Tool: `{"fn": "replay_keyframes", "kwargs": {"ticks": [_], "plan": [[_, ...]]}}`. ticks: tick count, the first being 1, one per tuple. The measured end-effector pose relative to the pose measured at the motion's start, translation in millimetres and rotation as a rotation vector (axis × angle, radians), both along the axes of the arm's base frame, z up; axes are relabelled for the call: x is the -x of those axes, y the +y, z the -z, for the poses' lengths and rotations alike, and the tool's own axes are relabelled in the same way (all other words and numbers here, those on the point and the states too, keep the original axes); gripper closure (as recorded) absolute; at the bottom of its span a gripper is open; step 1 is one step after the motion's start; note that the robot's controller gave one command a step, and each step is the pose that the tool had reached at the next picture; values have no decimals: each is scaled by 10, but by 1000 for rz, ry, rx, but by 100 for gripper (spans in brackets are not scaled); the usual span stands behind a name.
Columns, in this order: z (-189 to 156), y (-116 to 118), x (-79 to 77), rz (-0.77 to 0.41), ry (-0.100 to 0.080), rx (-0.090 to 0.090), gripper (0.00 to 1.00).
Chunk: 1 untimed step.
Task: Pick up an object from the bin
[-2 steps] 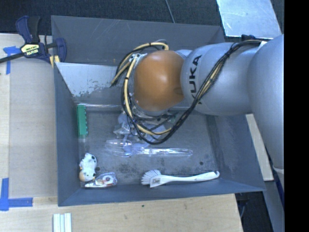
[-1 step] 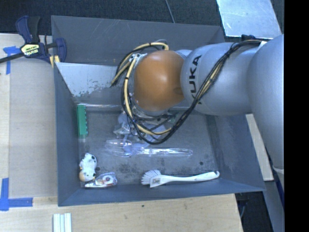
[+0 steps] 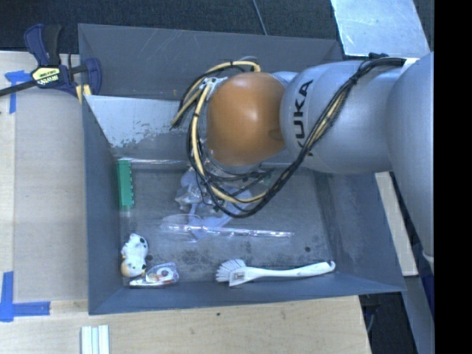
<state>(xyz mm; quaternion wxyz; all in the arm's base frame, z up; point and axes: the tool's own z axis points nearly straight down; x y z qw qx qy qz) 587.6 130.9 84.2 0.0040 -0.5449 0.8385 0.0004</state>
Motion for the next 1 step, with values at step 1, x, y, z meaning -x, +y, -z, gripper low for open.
{"fn": "replay_keyframes", "kwargs": {"ticks": [1], "plan": [[-230,1,-5,2,-3,-1,100]]}}
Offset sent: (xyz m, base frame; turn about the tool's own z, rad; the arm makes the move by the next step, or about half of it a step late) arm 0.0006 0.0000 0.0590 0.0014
